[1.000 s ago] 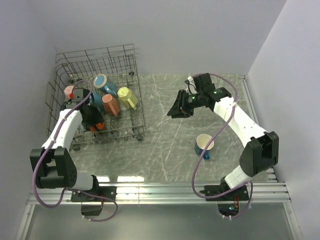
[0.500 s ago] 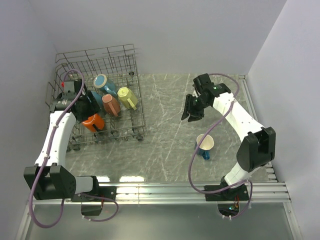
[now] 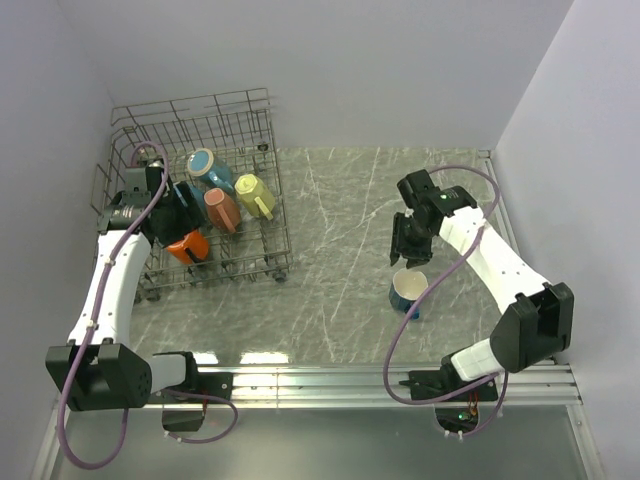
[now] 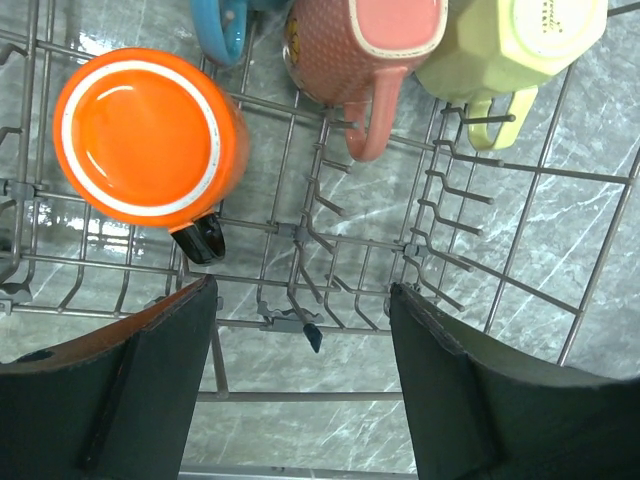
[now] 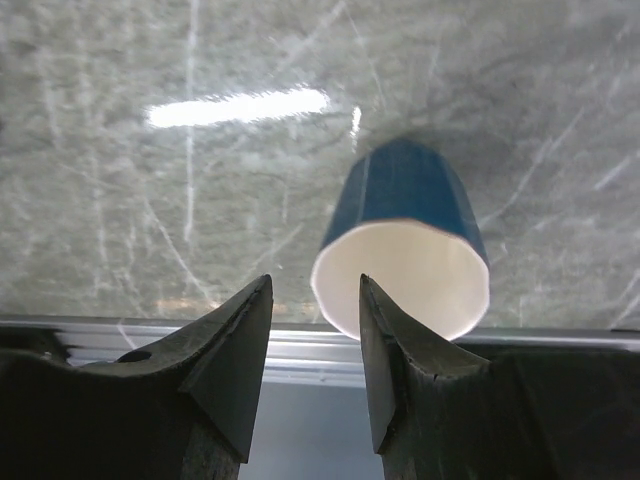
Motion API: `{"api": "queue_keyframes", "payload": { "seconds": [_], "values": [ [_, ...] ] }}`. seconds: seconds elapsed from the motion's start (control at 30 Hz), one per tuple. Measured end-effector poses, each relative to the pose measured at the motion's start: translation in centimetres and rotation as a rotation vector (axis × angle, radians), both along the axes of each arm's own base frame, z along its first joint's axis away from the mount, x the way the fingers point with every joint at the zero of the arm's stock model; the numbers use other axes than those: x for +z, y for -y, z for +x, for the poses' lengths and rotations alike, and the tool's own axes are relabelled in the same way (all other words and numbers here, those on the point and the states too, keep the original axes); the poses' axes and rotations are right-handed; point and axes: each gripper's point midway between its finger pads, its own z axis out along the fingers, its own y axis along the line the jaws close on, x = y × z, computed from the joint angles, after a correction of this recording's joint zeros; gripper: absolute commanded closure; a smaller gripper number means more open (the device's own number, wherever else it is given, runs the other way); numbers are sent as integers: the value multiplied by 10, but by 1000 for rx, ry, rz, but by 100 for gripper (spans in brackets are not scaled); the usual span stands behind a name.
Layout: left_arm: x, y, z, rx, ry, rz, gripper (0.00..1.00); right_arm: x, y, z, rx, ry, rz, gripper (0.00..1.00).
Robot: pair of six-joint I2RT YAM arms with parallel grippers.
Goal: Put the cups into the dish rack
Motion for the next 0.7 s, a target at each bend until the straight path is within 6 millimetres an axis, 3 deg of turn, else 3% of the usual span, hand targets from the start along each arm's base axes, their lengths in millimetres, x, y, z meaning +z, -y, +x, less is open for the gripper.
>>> {"api": "queue_keyframes", "payload": {
  "seconds": [0.33,0.7],
  "values": [
    [-1,1,-1,-32,-2,11,25,-25,6,-14,-17,-59,-25,53],
    [-2,2,-2,-48,-5,14,27,-52,3,-8,-15,-99,-40,54]
  ]
}}
